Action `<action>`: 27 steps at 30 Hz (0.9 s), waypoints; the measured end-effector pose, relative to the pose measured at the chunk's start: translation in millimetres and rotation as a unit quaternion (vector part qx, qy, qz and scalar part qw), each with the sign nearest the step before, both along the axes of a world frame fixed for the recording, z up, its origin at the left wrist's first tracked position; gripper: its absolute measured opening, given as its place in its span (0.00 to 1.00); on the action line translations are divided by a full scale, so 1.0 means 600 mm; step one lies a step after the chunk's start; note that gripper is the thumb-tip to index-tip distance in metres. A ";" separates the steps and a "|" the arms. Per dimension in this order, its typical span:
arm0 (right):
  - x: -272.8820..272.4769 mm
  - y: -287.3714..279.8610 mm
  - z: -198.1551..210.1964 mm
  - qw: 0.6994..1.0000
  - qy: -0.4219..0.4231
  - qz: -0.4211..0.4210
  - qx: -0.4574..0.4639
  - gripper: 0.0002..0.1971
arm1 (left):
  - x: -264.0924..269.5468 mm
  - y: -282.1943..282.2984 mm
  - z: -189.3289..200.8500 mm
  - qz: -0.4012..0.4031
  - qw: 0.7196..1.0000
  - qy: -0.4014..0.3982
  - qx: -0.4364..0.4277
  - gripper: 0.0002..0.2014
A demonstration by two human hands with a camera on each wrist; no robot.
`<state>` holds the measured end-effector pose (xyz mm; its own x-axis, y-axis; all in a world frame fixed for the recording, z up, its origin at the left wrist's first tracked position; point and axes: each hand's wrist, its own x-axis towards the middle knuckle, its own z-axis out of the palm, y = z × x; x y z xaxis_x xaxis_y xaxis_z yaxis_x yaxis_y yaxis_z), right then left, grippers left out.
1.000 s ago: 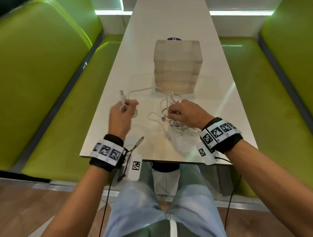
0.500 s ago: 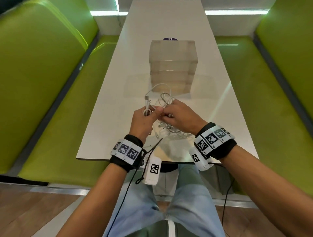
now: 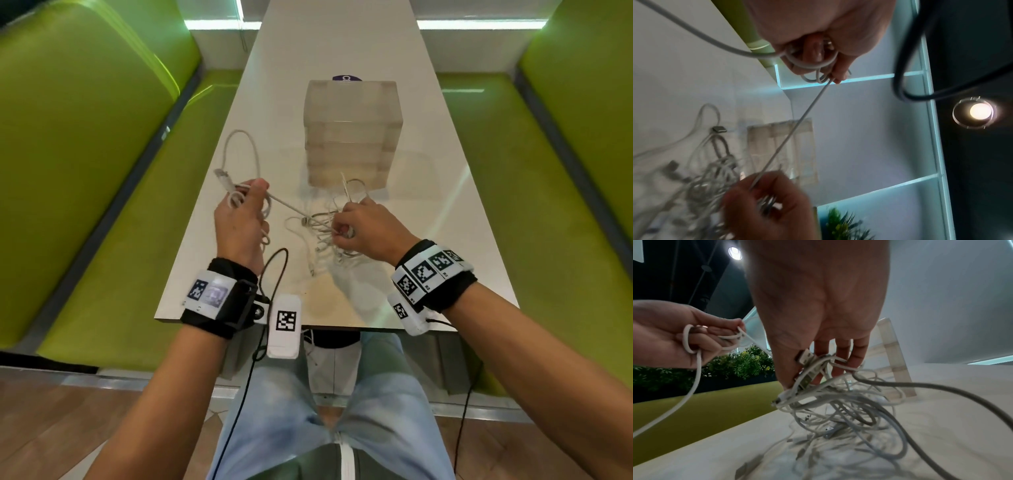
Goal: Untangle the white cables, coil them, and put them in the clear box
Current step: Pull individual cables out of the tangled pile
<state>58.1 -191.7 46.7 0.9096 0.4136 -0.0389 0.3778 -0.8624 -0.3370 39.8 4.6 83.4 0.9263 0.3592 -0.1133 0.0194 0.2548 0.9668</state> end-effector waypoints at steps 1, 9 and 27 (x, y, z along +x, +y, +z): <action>0.001 -0.001 0.000 1.000 0.005 -0.005 0.002 0.10 | 0.004 0.010 0.004 0.018 1.000 -0.007 -0.008 0.04; 0.008 -0.003 0.004 0.997 -0.010 -0.020 0.073 0.06 | 0.002 0.034 0.000 0.051 0.997 0.009 0.064 0.09; -0.015 0.035 0.021 0.991 -0.059 -0.013 0.119 0.08 | -0.012 -0.064 -0.038 -0.147 0.972 0.035 0.180 0.09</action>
